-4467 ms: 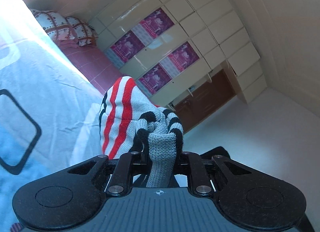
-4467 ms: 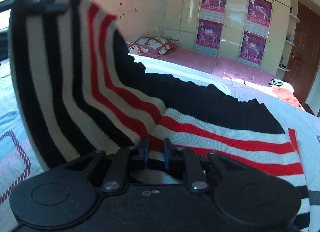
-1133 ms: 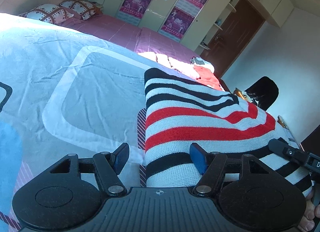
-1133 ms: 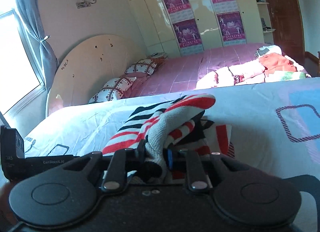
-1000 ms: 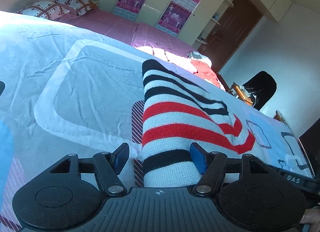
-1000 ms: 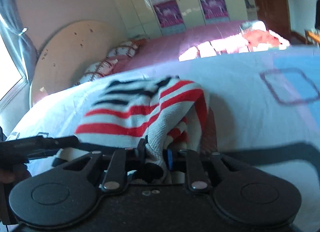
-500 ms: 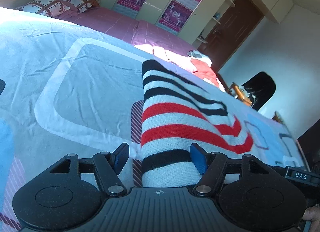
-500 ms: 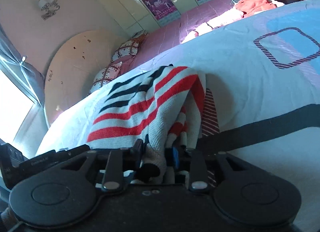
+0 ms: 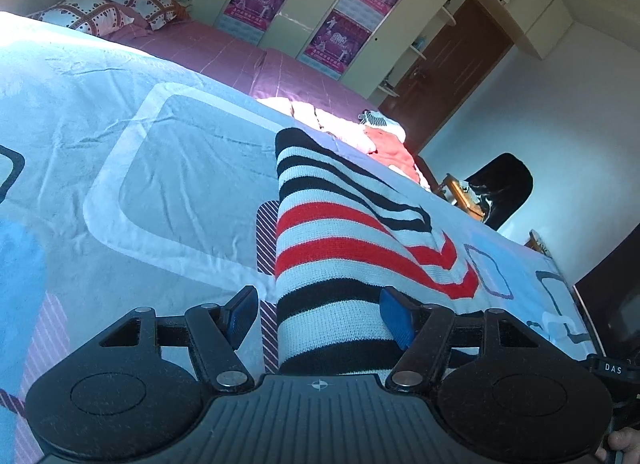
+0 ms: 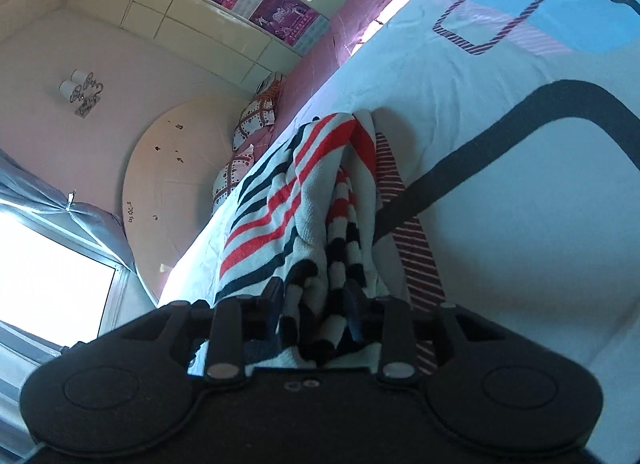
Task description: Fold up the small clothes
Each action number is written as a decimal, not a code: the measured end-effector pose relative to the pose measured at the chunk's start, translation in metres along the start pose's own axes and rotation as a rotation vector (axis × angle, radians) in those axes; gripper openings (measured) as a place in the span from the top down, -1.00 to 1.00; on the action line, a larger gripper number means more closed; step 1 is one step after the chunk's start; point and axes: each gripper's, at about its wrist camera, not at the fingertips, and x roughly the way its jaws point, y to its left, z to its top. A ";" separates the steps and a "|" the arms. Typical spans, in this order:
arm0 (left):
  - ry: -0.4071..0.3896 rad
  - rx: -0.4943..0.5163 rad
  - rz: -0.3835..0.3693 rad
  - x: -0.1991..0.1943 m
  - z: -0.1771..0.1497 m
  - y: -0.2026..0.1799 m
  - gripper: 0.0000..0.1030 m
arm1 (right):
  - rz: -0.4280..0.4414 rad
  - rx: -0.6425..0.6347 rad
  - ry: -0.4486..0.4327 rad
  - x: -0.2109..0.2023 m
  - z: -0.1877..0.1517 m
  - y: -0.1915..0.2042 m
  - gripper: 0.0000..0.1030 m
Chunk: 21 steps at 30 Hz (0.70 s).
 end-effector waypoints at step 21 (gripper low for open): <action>0.037 0.043 0.018 0.000 -0.025 -0.009 -0.14 | -0.080 -0.118 -0.015 0.011 -0.024 0.005 0.46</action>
